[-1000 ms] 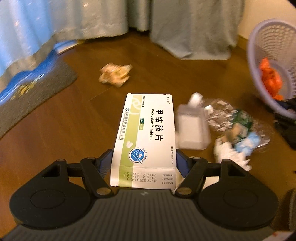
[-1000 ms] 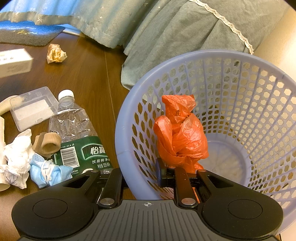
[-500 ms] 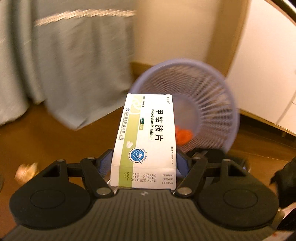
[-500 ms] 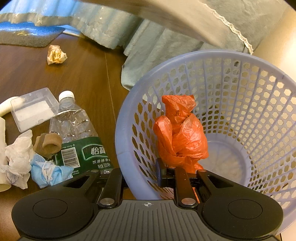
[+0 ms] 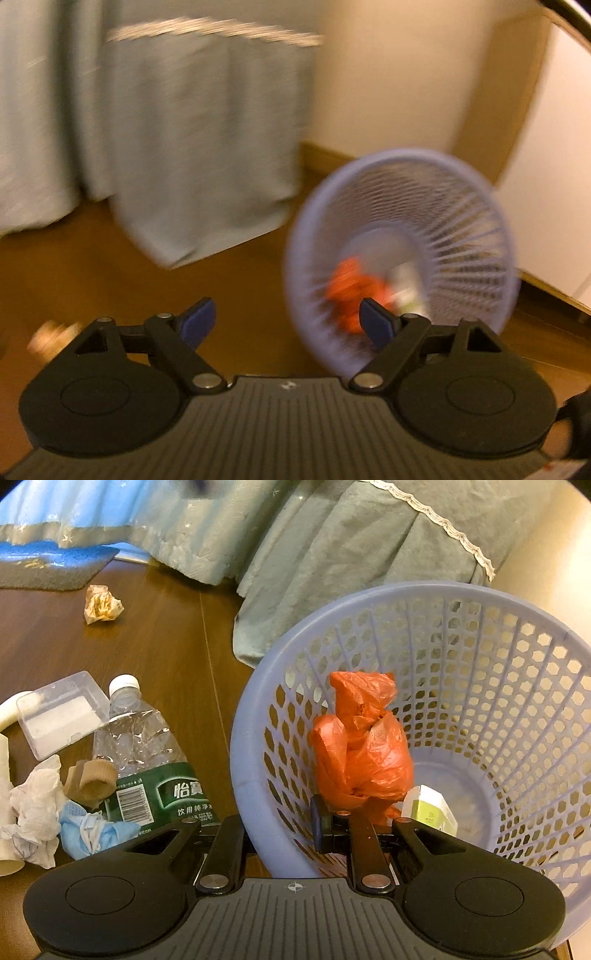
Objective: Collect trash
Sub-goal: 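Grasp the medicine box, carry it over the basket and release, then lower the left tool and grasp the white paper towel roll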
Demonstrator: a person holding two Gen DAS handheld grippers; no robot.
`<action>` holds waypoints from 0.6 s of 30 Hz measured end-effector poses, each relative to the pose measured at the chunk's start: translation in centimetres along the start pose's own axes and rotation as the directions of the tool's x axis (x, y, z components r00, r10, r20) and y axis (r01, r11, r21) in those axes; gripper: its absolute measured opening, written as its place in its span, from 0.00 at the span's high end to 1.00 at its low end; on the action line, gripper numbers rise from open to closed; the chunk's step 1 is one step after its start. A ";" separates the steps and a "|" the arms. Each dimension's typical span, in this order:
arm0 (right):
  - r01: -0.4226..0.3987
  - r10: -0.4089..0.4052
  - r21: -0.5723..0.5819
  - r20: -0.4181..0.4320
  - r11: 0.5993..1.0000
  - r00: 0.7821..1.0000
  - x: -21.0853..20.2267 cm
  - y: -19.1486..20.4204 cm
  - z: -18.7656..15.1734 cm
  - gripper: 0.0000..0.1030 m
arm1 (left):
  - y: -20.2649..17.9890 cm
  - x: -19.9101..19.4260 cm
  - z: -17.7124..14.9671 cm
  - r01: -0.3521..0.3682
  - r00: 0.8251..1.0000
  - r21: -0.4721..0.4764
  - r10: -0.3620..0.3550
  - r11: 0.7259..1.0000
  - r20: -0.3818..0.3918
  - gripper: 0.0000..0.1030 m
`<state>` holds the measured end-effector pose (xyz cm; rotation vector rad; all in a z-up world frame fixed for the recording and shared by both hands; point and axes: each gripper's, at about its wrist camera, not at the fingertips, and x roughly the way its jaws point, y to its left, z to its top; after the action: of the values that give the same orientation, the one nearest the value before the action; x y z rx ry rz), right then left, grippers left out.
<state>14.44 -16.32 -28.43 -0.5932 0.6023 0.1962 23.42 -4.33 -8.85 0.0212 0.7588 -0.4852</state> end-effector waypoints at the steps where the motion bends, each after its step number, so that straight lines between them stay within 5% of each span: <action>1: -0.001 0.001 0.000 0.000 1.000 1.000 0.0 0.0 0.0 0.87 | 1.3 -0.7 -1.1 -0.041 0.999 -0.015 0.041 0.999 -0.006 0.21; 5: 0.002 -0.002 -0.005 -0.002 1.000 1.000 0.0 0.1 0.0 0.87 | 6.0 -3.1 -5.5 -0.198 0.980 -0.110 0.194 0.974 -0.044 0.21; 9: 0.004 -0.004 -0.017 -0.003 1.000 1.000 -0.1 0.2 -0.1 0.87 | 8.1 -4.0 -10.2 -0.291 0.954 -0.159 0.275 0.943 -0.118 0.25; 13: 0.006 -0.007 -0.028 -0.007 1.000 1.000 0.1 0.4 -0.1 0.87 | 7.5 -3.5 -13.8 -0.293 0.948 -0.178 0.260 0.940 -0.184 0.27; 18: 0.009 -0.009 -0.037 -0.009 0.999 1.000 0.1 0.6 -0.2 0.86 | 4.6 -1.6 -16.0 -0.168 0.963 -0.089 0.144 0.982 -0.228 0.19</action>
<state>14.25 -15.95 -28.92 -0.6331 0.6059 0.1971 13.91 3.46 -20.14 0.0349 0.9928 -0.2931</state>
